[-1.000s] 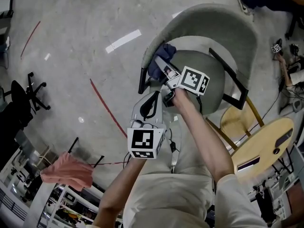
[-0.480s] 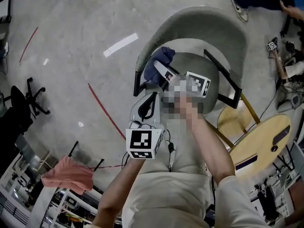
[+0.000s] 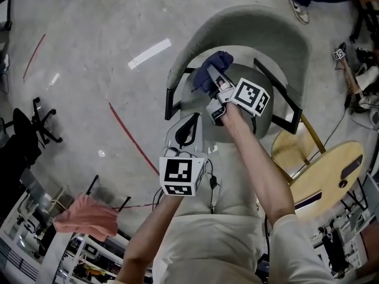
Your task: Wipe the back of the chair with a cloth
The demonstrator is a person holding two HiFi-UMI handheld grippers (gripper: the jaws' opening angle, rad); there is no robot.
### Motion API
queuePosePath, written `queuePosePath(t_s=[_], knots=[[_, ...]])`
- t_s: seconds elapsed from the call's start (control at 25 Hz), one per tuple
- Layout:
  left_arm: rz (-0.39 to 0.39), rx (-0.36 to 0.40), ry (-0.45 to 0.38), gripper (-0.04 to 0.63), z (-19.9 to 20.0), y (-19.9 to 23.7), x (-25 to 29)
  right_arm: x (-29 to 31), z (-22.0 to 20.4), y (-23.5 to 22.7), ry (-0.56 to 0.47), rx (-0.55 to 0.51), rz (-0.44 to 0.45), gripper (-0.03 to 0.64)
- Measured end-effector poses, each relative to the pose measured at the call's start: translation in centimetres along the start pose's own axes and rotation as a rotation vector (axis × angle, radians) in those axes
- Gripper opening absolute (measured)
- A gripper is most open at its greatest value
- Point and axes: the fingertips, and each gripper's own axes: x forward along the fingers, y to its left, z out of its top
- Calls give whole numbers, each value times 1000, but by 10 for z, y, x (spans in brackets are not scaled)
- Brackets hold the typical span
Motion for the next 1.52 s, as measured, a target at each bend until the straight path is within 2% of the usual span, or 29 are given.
queuePosePath(t_s=[0.08,0.24,0.32,0.64,1.12,1.52], knots=[[-1,0,-7,1,5,1,2,5,11,-8,-35,30,-24,78],[14,-16,-9,1,8,9,1,20,17,-29,-96,168,-80,78],[11,-21,-5,1,8,10,3,22,21,-40,-127,205,-109,78],[20,-24,5,1,5,23,5,37,26,-47,-212,362,-106,78],[35,-47,4,1,10,25,16,37,27,-35,-230,394,-83,78],[29,-47,-1,1,25,28,14,34,30,-10,-219,340,-61,77]])
